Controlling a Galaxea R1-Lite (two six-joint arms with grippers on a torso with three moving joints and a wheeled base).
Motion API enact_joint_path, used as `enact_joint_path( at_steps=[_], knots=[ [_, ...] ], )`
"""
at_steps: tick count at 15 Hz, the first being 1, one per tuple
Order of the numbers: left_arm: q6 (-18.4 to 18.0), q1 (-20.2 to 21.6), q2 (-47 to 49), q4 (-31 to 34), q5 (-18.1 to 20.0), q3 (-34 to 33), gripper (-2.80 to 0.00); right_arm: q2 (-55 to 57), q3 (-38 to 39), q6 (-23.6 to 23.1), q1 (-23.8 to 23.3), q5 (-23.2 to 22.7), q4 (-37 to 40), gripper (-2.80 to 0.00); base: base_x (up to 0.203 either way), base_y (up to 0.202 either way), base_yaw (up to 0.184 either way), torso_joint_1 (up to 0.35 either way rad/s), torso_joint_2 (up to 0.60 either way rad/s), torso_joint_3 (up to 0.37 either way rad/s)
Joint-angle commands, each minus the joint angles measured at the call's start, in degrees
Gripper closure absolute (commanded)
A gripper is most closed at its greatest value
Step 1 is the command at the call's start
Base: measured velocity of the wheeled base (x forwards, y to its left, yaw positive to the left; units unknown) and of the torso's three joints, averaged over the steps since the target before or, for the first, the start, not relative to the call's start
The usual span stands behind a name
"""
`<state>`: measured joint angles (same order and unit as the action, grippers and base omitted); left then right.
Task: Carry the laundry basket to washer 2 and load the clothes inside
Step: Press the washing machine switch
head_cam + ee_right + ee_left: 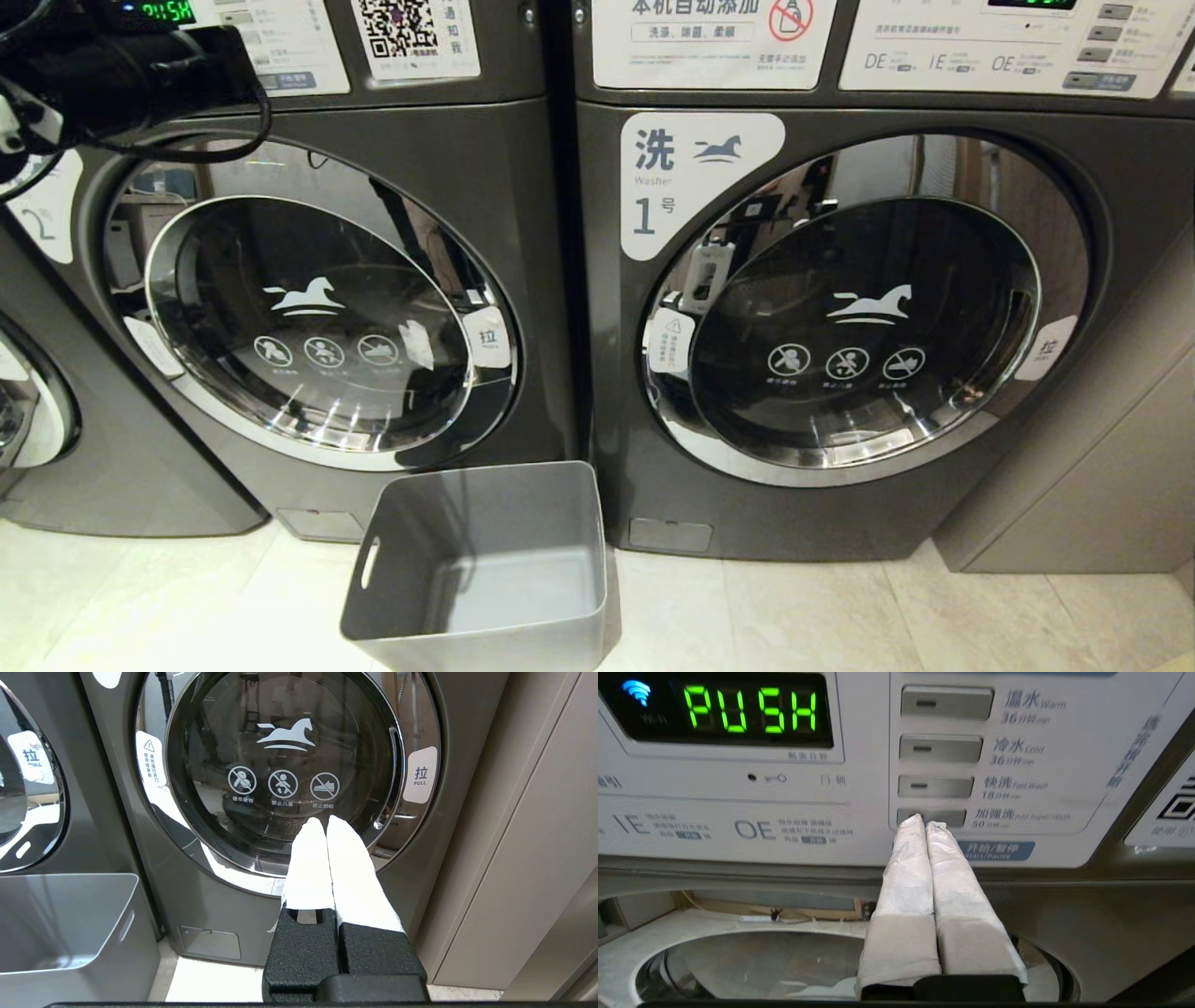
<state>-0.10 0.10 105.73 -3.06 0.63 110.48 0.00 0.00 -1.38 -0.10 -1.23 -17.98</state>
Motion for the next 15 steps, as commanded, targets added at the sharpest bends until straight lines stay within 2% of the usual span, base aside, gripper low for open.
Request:
enact_joint_path(
  at_steps=[1, 7, 15],
  knots=[
    [-0.17, -0.01, -4.13, 4.64, -0.10, -0.68, 0.00, 0.09, 2.29, -0.03, 0.01, 0.00, -0.13, 0.00, 0.000, 0.000, 0.000, 0.000, 0.00, 0.000],
    [-0.16, 0.08, -6.71, 6.67, -0.01, -3.26, 0.00, 0.09, 2.29, -0.03, 0.01, -0.08, -0.13, 0.00, 0.000, 0.000, 0.000, 0.000, 0.00, 0.000],
    [0.17, -0.09, -2.14, 6.57, 0.07, -0.15, 0.00, 0.09, 2.29, -0.03, 0.01, 0.00, -0.13, 0.00, 0.000, 0.000, 0.000, 0.000, 0.00, 0.000]
  ],
)
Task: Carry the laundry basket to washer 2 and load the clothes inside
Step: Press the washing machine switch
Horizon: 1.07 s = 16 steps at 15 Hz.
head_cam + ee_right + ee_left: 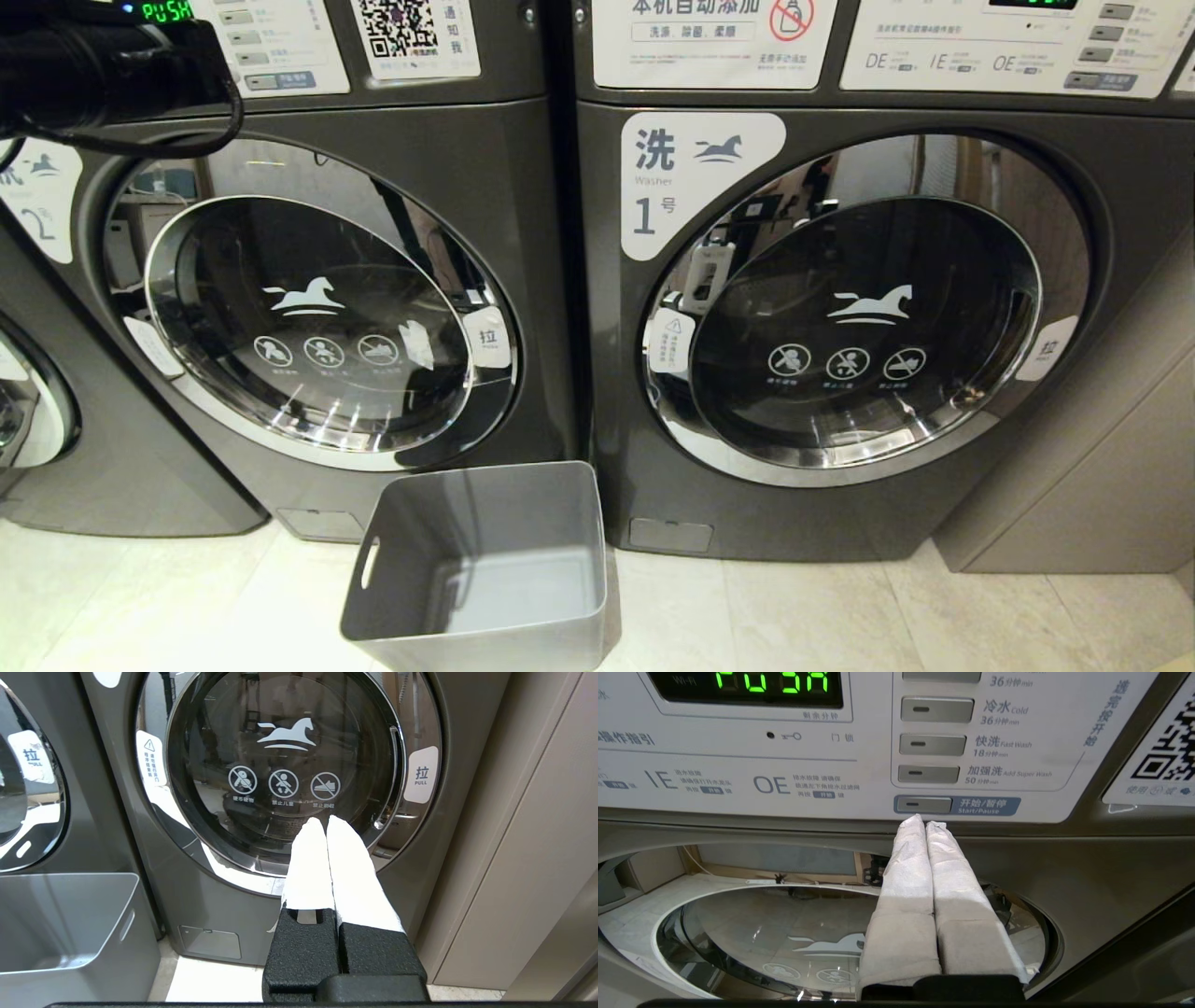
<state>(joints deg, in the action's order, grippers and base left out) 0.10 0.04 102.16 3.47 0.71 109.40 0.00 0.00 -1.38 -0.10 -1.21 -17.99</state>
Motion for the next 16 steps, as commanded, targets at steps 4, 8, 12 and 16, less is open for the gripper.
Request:
enact_joint_path(
  at_steps=[4, 8, 12, 16],
  knots=[
    [-0.01, -0.12, 1.99, -0.40, 0.08, 1.08, 0.00, 0.09, 2.29, -0.03, 0.01, -0.10, -0.12, 0.00, 0.000, 0.000, 0.000, 0.000, 0.00, 0.000],
    [-0.19, -0.04, 1.37, -0.57, -0.09, 0.99, 0.00, 0.09, 2.29, -0.03, 0.01, -0.02, -0.12, 0.00, 0.000, 0.000, 0.000, 0.000, 0.00, 0.000],
    [-0.27, -0.21, 0.51, -0.84, -0.18, 0.99, 0.00, 0.09, 2.29, -0.03, 0.01, -0.11, -0.12, 0.00, 0.000, 0.000, 0.000, 0.000, 0.00, 0.000],
    [-0.31, -0.16, 0.62, -1.98, -0.36, 1.08, 0.00, 0.09, 2.29, -0.03, 0.01, -0.02, -0.12, 0.00, 0.000, 0.000, 0.000, 0.000, 0.00, 0.000]
  ],
)
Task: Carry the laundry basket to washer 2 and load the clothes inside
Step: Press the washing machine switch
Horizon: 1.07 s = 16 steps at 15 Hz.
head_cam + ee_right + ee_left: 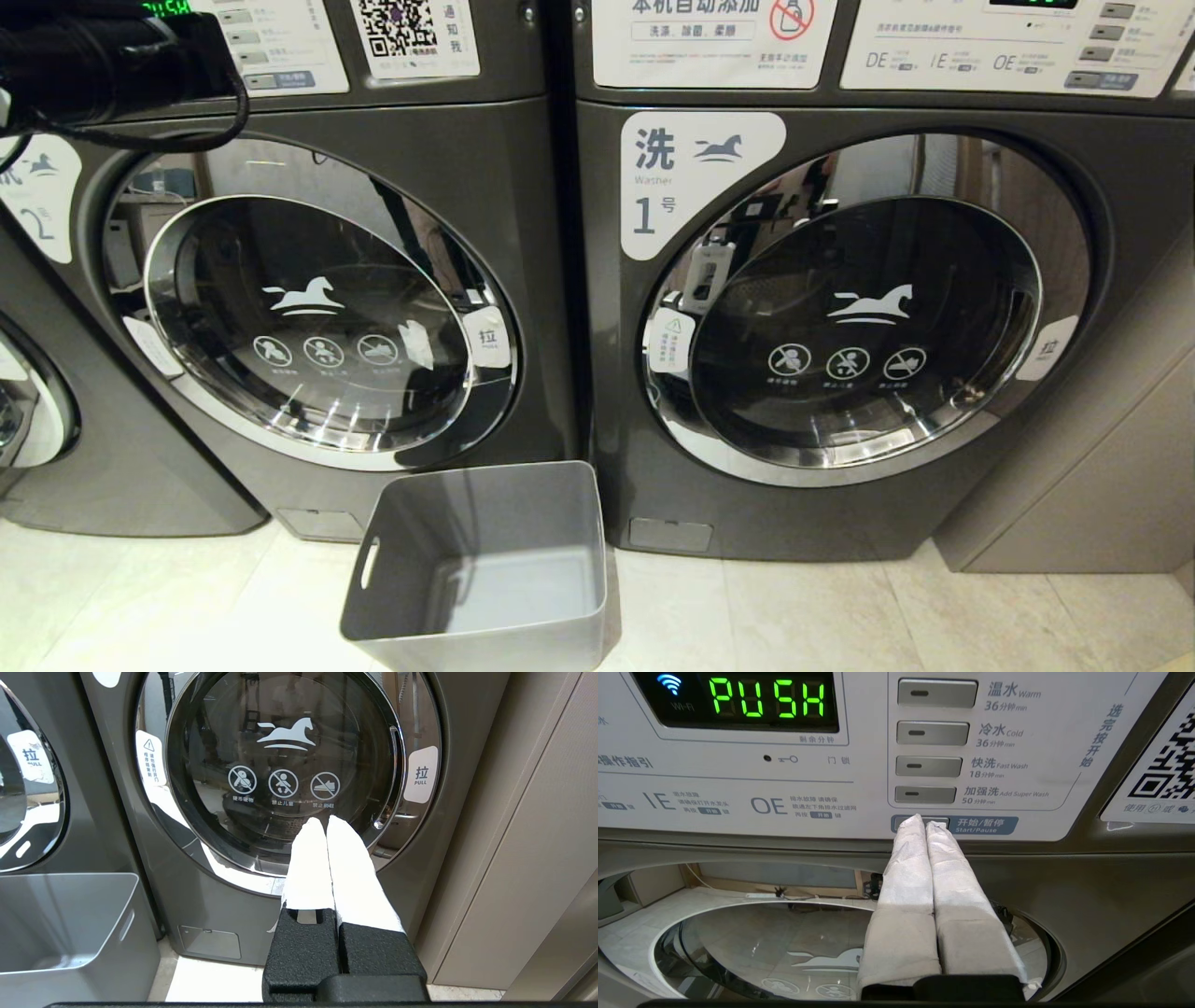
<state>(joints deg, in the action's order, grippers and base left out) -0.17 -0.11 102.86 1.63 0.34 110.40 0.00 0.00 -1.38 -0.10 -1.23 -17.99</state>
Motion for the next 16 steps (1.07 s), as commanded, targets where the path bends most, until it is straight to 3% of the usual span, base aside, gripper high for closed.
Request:
enact_joint_path(
  at_steps=[1, 16],
  knots=[
    [-0.09, 0.02, 0.21, -0.14, 0.10, 0.08, 0.00, 0.09, 2.29, -0.03, 0.01, -0.02, -0.11, 0.00, 0.000, 0.000, 0.000, 0.000, 0.00, 0.000],
    [0.52, -0.51, 3.51, -1.42, 0.54, 0.34, 0.00, 0.09, 2.29, -0.03, 0.01, -0.07, -0.11, 0.00, 0.000, 0.000, 0.000, 0.000, 0.00, 0.000]
  ],
)
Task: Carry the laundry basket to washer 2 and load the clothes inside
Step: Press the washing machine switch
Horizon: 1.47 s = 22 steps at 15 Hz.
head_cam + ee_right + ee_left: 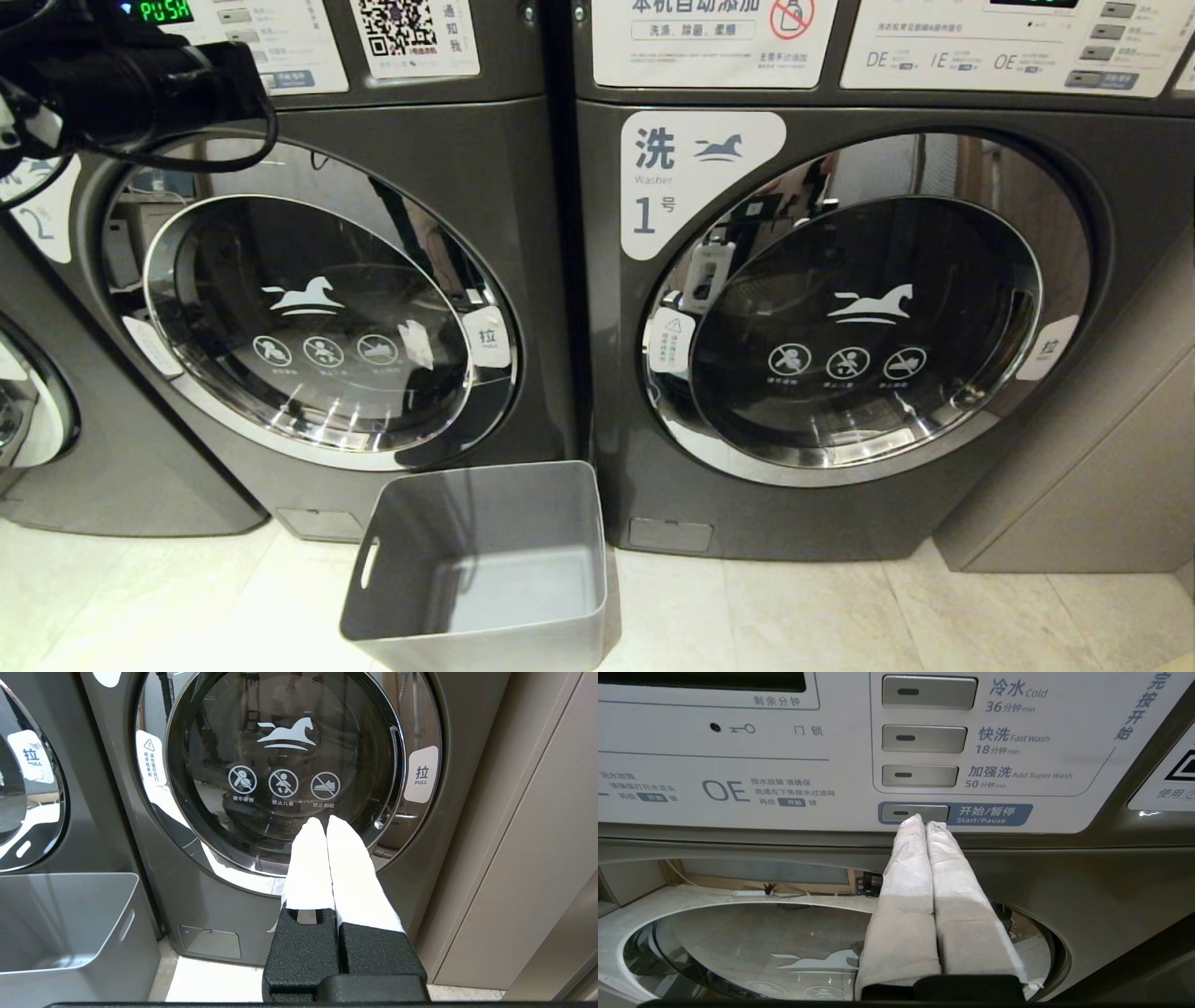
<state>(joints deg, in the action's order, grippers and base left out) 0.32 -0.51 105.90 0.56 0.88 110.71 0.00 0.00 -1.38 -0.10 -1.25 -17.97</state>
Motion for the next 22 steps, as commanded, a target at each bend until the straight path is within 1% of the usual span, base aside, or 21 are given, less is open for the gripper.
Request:
enact_joint_path(
  at_steps=[1, 12, 22],
  knots=[
    [0.03, -0.12, 0.55, -1.14, 0.00, 0.03, 0.00, 0.09, 2.29, -0.03, 0.01, 0.02, -0.14, 0.00, 0.000, 0.000, 0.000, 0.000, 0.00, 0.000],
    [0.03, -0.28, 3.32, -2.06, 0.00, 0.12, 0.00, 0.09, 2.29, -0.03, 0.01, 0.02, -0.14, 0.00, 0.000, 0.000, 0.000, 0.000, 0.00, 0.000],
    [0.10, -0.28, 4.92, -5.84, 0.00, 0.29, 0.00, 0.09, 2.29, -0.03, 0.01, 0.02, -0.14, 0.00, 0.000, 0.000, 0.000, 0.000, 0.00, 0.000]
  ],
)
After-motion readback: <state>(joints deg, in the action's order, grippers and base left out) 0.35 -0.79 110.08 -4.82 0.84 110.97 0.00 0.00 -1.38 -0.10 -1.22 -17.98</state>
